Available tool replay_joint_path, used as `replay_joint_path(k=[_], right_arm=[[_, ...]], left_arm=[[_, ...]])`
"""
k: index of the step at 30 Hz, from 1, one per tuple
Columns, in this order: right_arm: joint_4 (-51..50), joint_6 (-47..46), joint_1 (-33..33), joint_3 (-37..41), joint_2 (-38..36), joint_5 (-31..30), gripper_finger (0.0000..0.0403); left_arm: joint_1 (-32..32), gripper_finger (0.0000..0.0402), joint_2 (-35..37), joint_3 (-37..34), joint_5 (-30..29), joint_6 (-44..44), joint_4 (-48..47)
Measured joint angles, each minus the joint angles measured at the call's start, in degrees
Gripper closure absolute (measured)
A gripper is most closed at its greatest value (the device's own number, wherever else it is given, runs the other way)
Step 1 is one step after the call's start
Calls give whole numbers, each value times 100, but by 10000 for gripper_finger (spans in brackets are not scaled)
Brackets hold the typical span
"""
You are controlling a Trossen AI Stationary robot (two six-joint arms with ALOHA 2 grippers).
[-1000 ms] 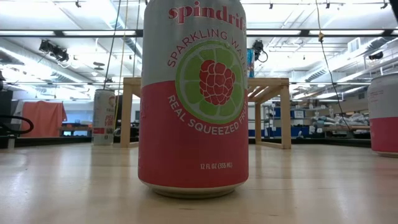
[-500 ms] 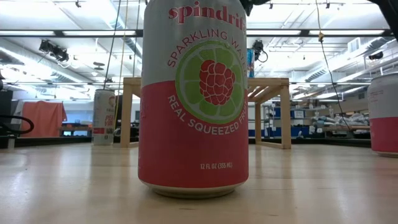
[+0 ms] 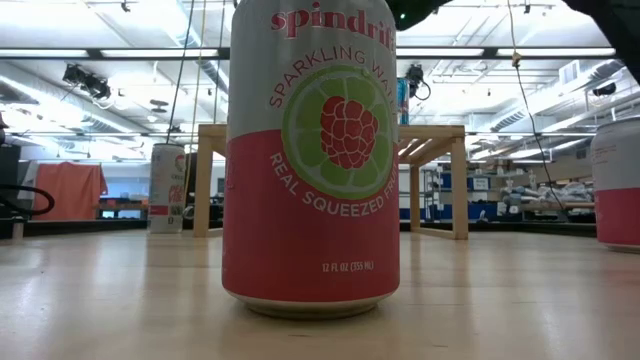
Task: Place canned beverage on shelf
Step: Put the left white and yellow soda can on the shelf
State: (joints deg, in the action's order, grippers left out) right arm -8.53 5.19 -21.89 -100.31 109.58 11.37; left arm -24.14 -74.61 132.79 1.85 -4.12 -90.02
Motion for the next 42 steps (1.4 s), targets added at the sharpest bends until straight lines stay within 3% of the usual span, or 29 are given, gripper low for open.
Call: replay_joint_path(k=[8, 31, 42], right_arm=[[393, 399, -4, 2, 105, 14, 23], [1296, 368, -32, 5, 575, 94, 24], [1402, 338, -26, 5, 573, 29, 74]], left_arm=[[0, 44, 0, 0, 2, -4, 0], [2, 44, 1, 0, 0, -17, 0], [2, 44, 0, 0, 0, -4, 0]])
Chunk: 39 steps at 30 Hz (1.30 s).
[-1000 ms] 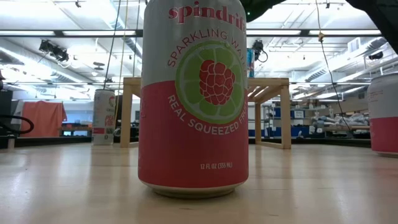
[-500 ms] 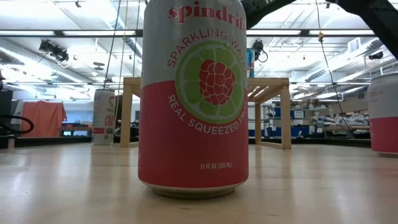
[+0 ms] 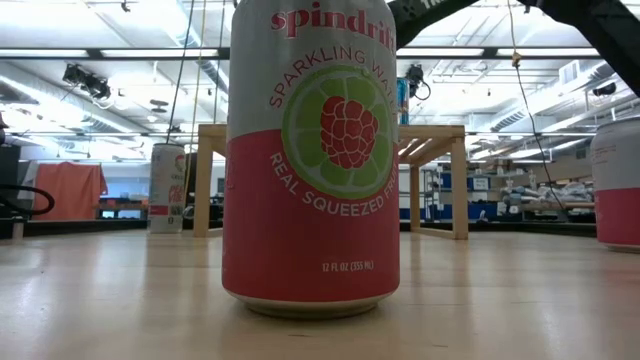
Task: Place canned beverage on shelf
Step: Put the left white and yellow soda can on the shelf
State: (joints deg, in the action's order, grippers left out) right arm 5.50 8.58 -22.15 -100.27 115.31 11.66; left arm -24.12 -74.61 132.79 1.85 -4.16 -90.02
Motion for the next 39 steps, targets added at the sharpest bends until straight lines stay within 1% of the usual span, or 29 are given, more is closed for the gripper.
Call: replay_joint_path(k=[4, 7, 9, 13, 15, 23, 26, 30, 35, 37, 39], right_arm=[[7, -23, 0, 0, 0, -7, 108], [7, -89, 2, 0, 0, -147, 134], [7, -99, 2, 0, -1, -157, 145], [27, -108, 3, 0, 0, -183, 147], [47, -112, 26, 0, 0, -318, 143], [48, -233, 162, 0, -6, -1263, 147], [33, -222, 232, -14, -11, -1752, 147], [-363, -134, 341, -289, -12, -2314, 147], [-431, -238, 543, -476, -22, -2922, 147], [-400, -240, 628, -520, -24, -3313, 147], [-411, -240, 713, -525, -31, -3856, 147]], left_arm=[[0, 44, 0, 0, 0, 0, 0], [-1, 44, 0, 0, 0, 0, 0], [0, 44, 0, -2, 0, -2, 0], [0, 44, 0, 0, 0, -2, 0], [0, 44, 0, -1, 0, -2, 0], [0, 44, 0, -2, 0, -4, 0], [0, 44, 0, -2, 0, -4, 0], [0, 44, 0, -2, 0, -3, 1], [0, 44, 1, -2, 0, -3, 0], [-1, 44, 1, -2, 0, -2, 0], [0, 44, 1, -2, 0, 4, 0]])
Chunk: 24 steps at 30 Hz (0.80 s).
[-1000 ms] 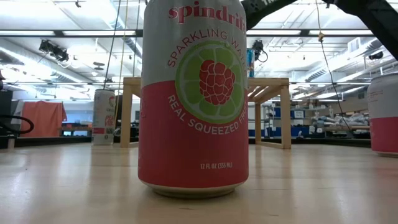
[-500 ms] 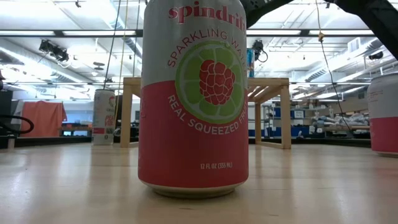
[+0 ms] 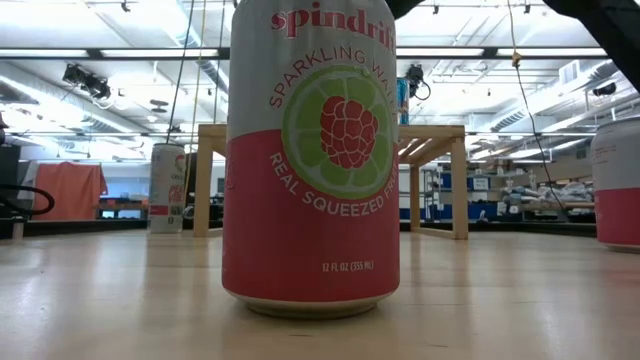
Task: Place canned beverage on shelf
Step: Put the left white and yellow soda can on the shelf
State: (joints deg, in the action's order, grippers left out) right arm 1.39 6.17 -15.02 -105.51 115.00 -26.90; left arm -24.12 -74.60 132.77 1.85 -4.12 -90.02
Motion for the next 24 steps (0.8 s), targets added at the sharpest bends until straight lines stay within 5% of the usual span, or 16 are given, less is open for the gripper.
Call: replay_joint_path(k=[20, 24], right_arm=[[-225, -815, 562, 0, 0, -3884, 148], [-549, -1189, 610, 0, -3, -4042, 148]], left_arm=[[0, 44, -1, 0, -2, 92, 0], [-1, 44, -1, 0, -2, 94, 0]])
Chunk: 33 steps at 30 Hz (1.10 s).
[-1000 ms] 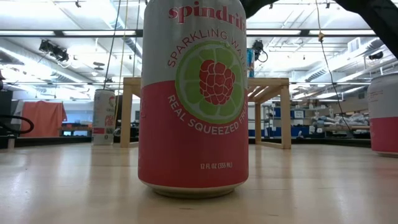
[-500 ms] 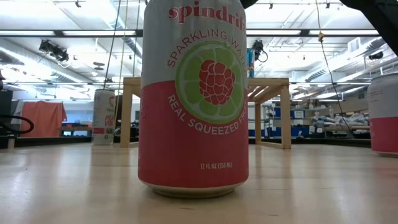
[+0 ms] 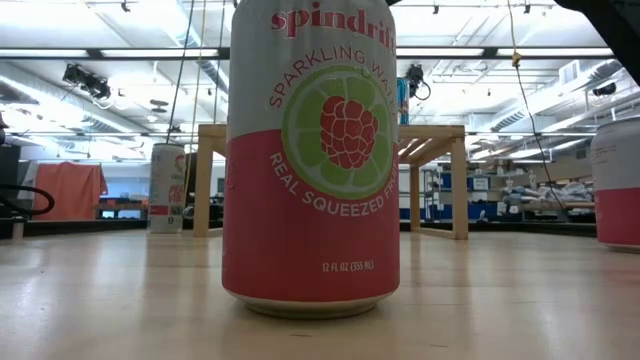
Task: Place canned beverage on shelf
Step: Put the left white and yellow soda can on the shelf
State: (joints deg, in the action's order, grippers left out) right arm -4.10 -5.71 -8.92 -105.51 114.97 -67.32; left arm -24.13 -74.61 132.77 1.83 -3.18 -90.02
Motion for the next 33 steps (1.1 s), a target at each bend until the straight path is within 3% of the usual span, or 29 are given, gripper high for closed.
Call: replay_joint_path(k=[10, 19, 26, 33], right_arm=[[-2342, -2226, -57, 2, -263, -222, 142], [-2752, -2662, -9, 2, -375, -688, 144], [-3454, -4036, 119, 74, -375, -1079, 144], [-3412, -3961, 172, 79, -375, -975, 140]], left_arm=[[-1, 44, 1, 0, -2, -7, 0], [1, 44, 0, 0, -2, -3, 0], [-1, 44, 2, 0, -2, -33, 0], [0, 44, 2, 0, -2, -31, 2]])
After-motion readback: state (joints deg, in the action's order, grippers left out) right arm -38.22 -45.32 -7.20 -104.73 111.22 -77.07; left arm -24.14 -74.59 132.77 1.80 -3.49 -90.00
